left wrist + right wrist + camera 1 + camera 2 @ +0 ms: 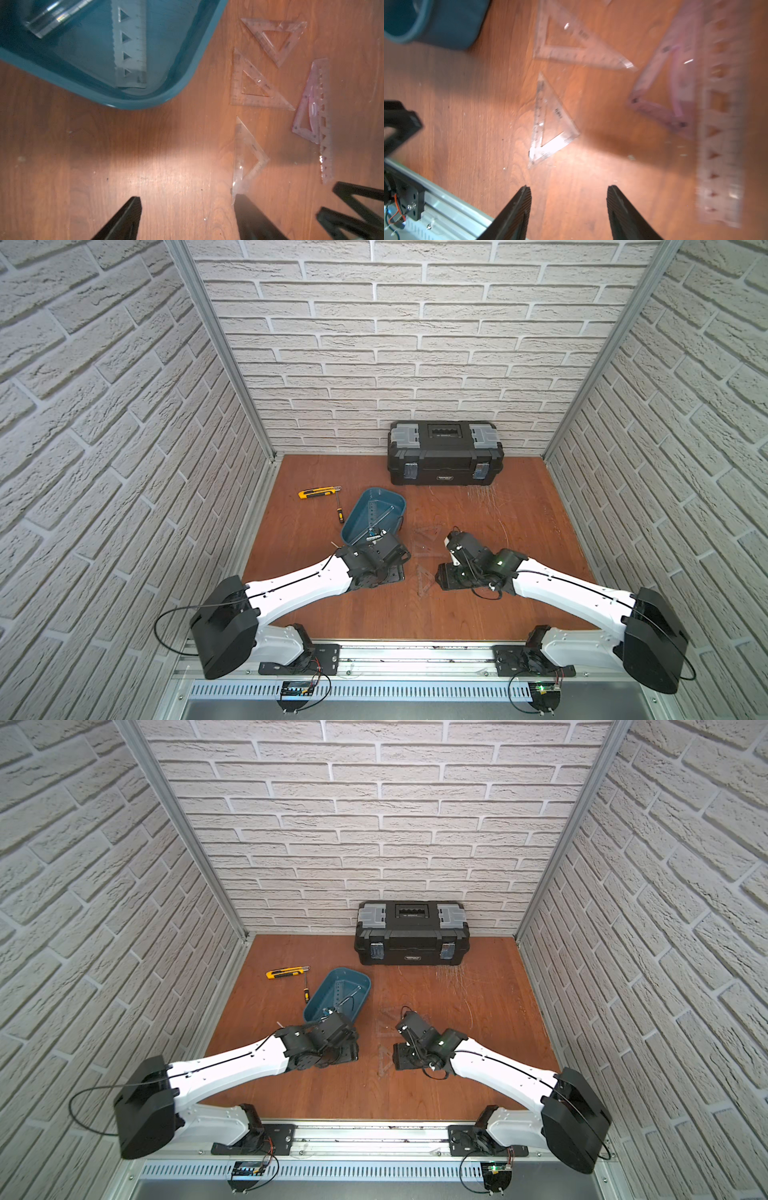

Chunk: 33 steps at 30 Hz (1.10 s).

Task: Put the scattered rulers into the storage box
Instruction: Pick up the ruler from the center of the board.

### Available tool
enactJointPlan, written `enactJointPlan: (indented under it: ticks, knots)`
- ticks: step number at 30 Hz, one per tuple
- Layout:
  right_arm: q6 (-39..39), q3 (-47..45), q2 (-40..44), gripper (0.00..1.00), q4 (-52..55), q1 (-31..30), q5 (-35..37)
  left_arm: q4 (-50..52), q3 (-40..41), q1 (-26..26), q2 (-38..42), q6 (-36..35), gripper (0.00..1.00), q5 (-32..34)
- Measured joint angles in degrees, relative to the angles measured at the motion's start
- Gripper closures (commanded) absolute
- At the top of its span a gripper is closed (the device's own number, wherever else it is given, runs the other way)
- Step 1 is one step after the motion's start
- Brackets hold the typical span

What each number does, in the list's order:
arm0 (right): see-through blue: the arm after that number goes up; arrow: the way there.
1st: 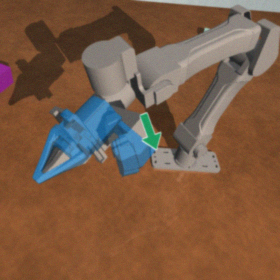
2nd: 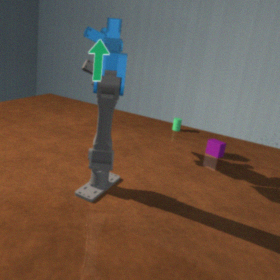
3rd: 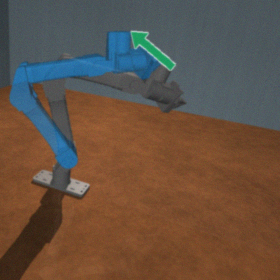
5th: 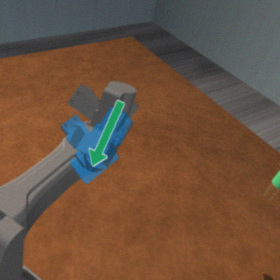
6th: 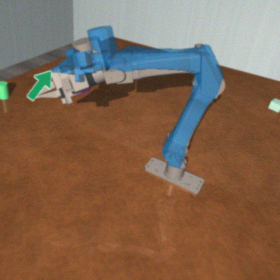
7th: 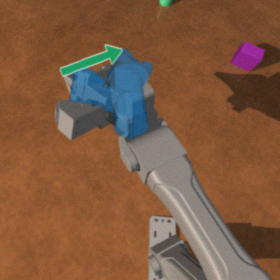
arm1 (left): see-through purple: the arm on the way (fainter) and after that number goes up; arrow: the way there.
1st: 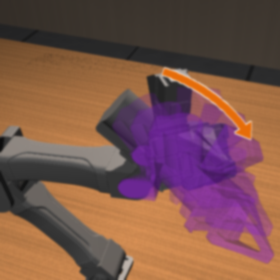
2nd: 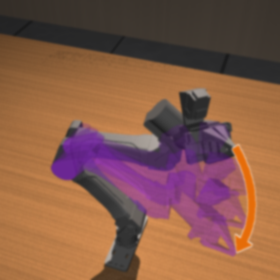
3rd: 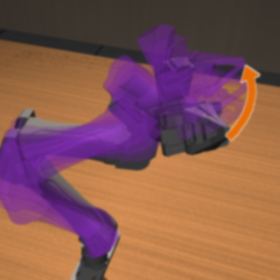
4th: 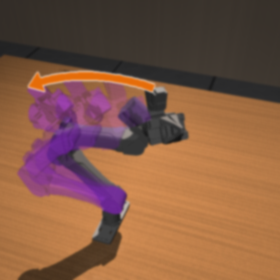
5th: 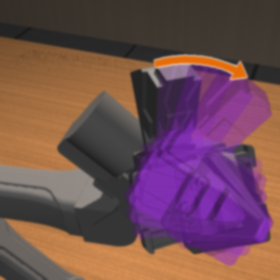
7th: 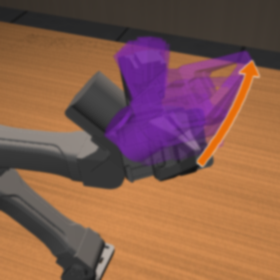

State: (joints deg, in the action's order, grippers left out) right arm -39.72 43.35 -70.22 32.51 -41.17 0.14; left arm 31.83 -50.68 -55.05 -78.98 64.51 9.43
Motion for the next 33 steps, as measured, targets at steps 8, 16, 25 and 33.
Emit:
enactJointPlan:
  ticks: [8,16,25,33]
  knots:
    - [3.8,-1.4,-0.1,0.47,1.7,7.1,-1.2,0.6,-11.1,-2.8,-17.4,-2.7,0.4,-1.6]
    - [4.7,-4.9,0.2,0.48,0.5,8.5,-3.9,2.4,-18.1,-4.0,-26.5,-4.3,0.46,-2.0]
    - [4.9,-7.3,2.6,0.48,-0.1,9.3,-5.2,4.9,-22.1,-5.2,-30.9,-4.5,0.5,-2.4]
    - [5.0,-8.3,4.0,0.48,-0.5,9.6,-5.8,6.1,-23.3,-6.3,-31.9,-4.2,0.58,-2.1]
